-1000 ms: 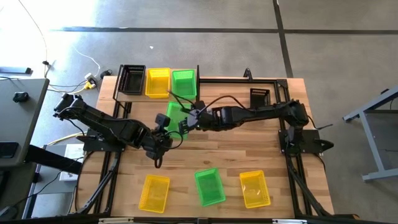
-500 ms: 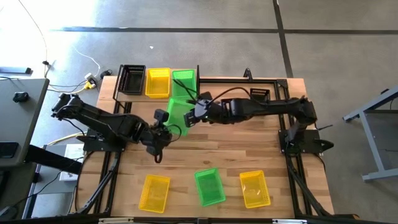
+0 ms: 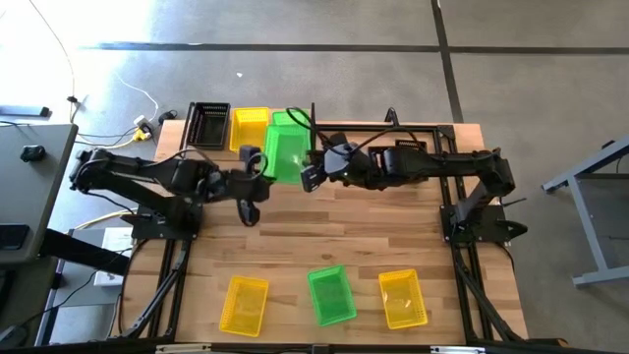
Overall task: Stack baskets on shelf by color
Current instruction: Stack the top green basket on top of the green basket on the shelf
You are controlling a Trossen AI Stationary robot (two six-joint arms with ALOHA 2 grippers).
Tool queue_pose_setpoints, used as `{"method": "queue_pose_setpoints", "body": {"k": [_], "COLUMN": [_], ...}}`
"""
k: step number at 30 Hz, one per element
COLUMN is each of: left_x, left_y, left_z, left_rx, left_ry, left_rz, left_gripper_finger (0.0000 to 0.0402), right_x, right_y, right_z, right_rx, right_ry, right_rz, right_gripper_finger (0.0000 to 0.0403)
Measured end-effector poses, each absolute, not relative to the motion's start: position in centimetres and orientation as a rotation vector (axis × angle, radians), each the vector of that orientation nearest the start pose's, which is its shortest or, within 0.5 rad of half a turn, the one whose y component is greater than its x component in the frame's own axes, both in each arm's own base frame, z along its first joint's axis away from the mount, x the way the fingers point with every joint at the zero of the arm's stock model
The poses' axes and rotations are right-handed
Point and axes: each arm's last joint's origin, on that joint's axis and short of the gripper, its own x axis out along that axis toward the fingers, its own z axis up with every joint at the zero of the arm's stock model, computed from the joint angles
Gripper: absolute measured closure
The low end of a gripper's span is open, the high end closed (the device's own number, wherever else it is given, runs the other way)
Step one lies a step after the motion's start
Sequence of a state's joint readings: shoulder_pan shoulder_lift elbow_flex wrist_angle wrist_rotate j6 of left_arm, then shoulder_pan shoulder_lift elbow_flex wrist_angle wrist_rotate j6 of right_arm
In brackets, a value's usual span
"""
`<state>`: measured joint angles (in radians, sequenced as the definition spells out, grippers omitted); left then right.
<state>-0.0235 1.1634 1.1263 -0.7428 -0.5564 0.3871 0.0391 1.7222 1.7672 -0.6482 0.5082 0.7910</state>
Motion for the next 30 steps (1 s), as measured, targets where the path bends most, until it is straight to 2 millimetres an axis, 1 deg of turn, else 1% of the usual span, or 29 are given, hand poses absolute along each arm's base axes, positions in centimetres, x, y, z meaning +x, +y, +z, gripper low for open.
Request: {"method": "queue_pose_setpoints", "body": {"k": [2,4,10,15,19,24,30], "left_x": [22.5,22.6,22.4,22.4,22.3,22.4,22.7], "left_y": [2.0,2.9,5.8,8.3,9.8,11.1,11.6], "left_z": [33.5,34.1,34.5,33.9,33.5,32.7,32.2], "left_rx": [0.596,0.590,0.535,0.471,0.415,0.383,0.338], "left_ry": [0.850,0.804,0.764,0.790,0.801,0.842,0.853], "left_rz": [0.379,0.397,0.385,0.399,0.402,0.421,0.395], "left_gripper_finger": [0.0401,0.0401,0.0401,0.0401,0.0401,0.0401,0.0401], "right_x": [37.9,37.9,37.8,37.8,37.7,37.7,37.5], "right_y": [0.1,0.0,-0.1,-0.5,-1.1,-2.2,-3.6], "right_z": [38.3,38.3,38.4,38.4,38.4,38.3,38.2], "right_rx": [0.578,0.576,0.568,0.572,0.574,0.582,0.594], "right_ry": [0.370,0.368,0.347,0.343,0.342,0.347,0.364], "right_rz": [-0.651,-0.654,-0.694,-0.706,-0.719,-0.741,-0.755], "right_gripper_finger": [0.0242,0.0242,0.0242,0.0242,0.0242,0.0242,0.0242]}}
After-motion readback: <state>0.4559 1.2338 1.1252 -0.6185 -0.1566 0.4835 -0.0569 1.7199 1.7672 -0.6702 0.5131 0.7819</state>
